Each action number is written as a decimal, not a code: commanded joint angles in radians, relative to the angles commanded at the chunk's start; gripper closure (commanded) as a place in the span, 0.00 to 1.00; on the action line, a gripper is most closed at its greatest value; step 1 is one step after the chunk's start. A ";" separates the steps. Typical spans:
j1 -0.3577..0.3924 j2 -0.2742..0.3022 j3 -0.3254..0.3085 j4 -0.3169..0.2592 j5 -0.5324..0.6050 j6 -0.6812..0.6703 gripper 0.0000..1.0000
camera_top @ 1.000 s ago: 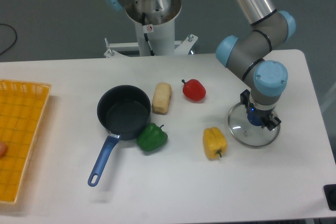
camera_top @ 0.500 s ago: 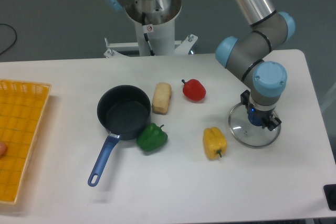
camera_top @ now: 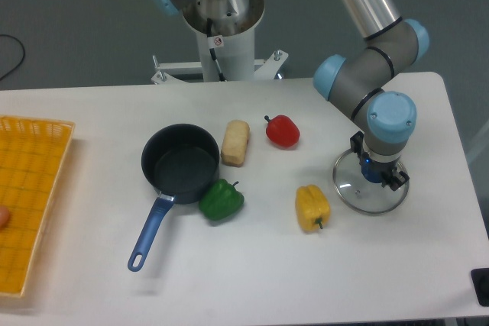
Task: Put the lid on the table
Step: 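Lift the gripper up off the lid's blue knob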
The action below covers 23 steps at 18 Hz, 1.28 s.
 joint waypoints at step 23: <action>-0.028 0.160 0.052 -0.121 -0.012 -0.008 0.00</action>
